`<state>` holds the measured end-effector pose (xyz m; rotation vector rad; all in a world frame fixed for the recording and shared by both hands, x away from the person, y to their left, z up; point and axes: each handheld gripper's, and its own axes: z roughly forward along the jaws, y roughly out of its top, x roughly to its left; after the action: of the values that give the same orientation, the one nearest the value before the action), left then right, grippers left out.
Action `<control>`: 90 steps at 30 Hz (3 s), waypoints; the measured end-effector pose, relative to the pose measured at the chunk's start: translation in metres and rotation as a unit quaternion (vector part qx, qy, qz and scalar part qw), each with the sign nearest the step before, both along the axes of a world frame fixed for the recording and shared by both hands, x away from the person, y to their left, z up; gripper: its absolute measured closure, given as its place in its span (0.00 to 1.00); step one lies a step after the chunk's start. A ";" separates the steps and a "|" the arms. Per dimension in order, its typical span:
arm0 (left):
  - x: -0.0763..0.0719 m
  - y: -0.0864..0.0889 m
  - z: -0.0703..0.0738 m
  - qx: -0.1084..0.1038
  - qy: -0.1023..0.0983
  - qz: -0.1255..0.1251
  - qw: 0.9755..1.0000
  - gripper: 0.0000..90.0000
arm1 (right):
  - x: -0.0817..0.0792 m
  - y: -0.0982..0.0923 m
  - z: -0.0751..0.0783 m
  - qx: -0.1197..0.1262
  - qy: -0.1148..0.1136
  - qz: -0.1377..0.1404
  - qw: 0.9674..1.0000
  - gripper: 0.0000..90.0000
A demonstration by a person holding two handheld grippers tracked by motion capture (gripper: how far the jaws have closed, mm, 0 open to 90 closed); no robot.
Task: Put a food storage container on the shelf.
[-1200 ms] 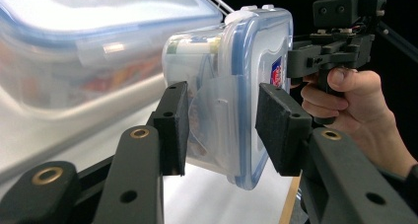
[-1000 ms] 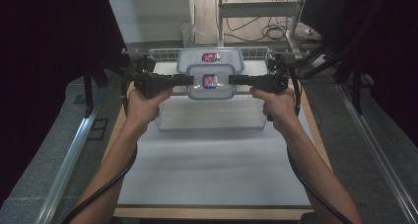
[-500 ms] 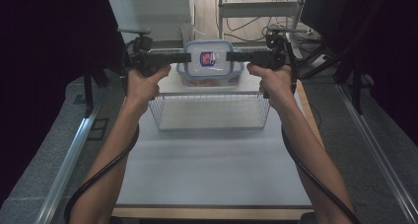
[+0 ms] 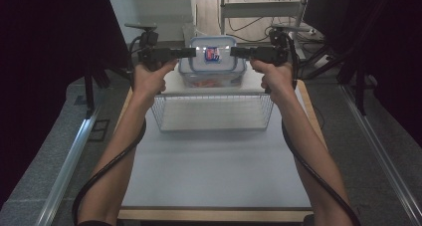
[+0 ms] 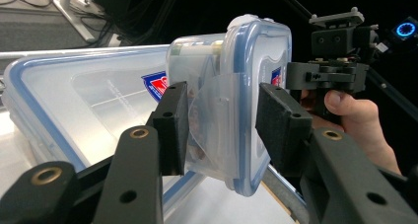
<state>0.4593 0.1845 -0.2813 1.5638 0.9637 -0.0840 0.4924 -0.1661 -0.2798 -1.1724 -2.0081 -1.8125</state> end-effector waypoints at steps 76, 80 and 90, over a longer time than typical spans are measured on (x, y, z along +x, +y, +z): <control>-0.110 -0.011 -0.058 0.214 -0.154 0.037 0.964 0.17 | -0.089 0.001 -0.034 -0.220 -0.191 -0.027 0.956 0.33; -0.115 -0.011 -0.066 0.220 -0.149 0.034 0.963 0.15 | -0.093 0.002 -0.039 -0.227 -0.193 -0.024 0.954 0.31; -0.126 -0.007 -0.083 0.219 -0.137 0.027 0.966 0.11 | -0.104 0.001 -0.054 -0.244 -0.190 -0.015 0.951 0.25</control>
<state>0.3337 0.1771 -0.3643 1.8878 0.8373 0.4010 0.3879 -0.1648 -0.3342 -1.0196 -2.7918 -1.7079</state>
